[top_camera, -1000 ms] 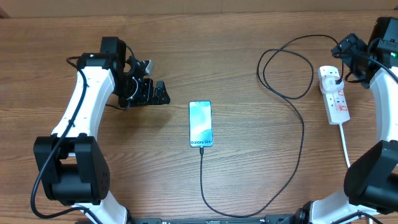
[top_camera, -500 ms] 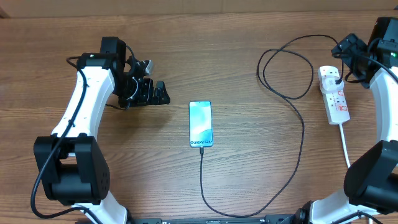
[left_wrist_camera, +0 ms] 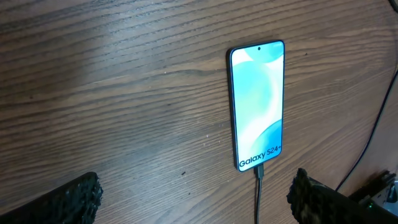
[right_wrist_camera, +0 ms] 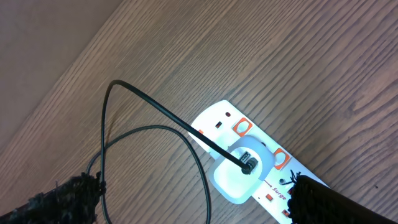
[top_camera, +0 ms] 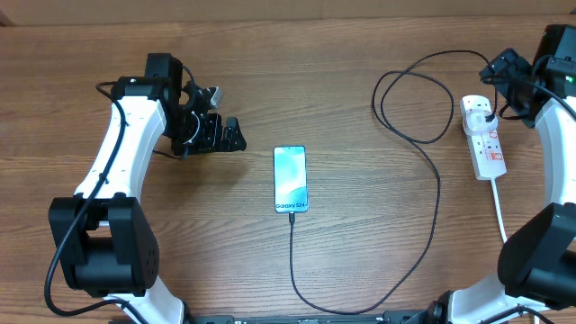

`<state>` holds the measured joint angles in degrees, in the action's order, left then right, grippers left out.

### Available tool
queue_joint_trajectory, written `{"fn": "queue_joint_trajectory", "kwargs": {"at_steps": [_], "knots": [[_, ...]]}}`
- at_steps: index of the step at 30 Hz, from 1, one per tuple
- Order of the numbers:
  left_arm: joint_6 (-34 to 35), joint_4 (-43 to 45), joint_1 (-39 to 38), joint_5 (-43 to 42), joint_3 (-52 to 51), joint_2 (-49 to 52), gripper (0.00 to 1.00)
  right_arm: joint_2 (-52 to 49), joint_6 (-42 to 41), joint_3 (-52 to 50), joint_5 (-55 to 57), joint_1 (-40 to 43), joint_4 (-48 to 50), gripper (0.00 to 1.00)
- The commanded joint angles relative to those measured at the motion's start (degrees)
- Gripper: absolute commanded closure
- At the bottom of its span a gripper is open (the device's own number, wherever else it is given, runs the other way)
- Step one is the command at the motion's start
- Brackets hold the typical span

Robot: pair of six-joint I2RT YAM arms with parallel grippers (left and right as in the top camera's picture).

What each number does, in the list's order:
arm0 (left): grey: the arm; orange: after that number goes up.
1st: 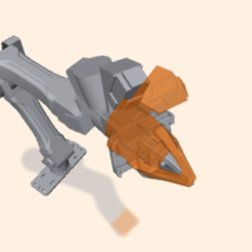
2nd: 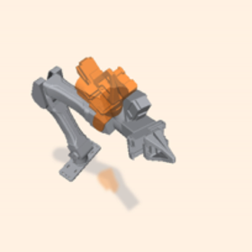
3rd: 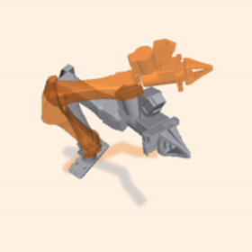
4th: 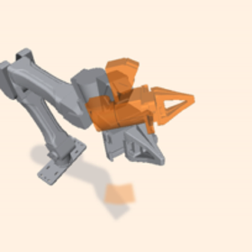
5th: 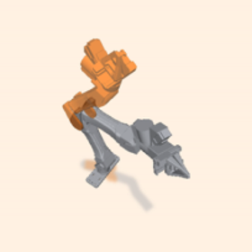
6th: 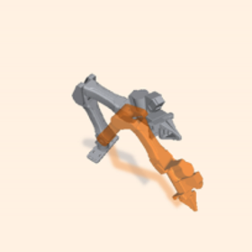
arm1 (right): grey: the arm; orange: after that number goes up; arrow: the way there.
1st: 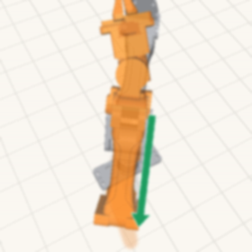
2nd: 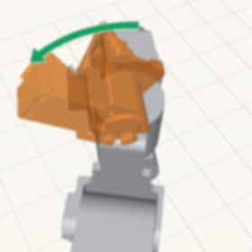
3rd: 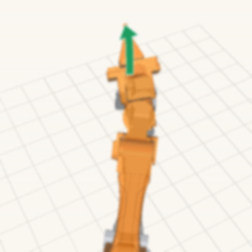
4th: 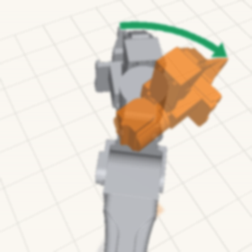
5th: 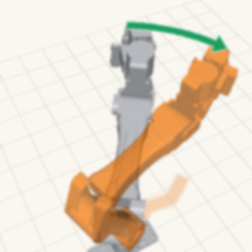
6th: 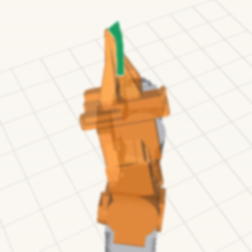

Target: Plug charger to phone and switch on socket

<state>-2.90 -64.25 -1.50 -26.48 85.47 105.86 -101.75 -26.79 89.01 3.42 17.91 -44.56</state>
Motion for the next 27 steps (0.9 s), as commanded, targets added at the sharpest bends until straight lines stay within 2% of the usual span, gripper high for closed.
{"fn": "queue_joint_trajectory", "kwargs": {"at_steps": [1,18,27], "knots": [[0.7,0.0,0.0,0.1,0.2,-1.3,0.0,1.8,-0.1,0.2,0.5,0.2,0.4,0.0],[0.7,0.0,-0.4,0.1,0.1,-1.9,0.0,1.8,-0.1,0.2,0.5,0.2,0.3,0.0],[0.7,0.0,-5.7,0.1,0.1,-7.4,0.0,1.8,-0.1,0.2,0.5,0.2,0.4,0.0]]}}
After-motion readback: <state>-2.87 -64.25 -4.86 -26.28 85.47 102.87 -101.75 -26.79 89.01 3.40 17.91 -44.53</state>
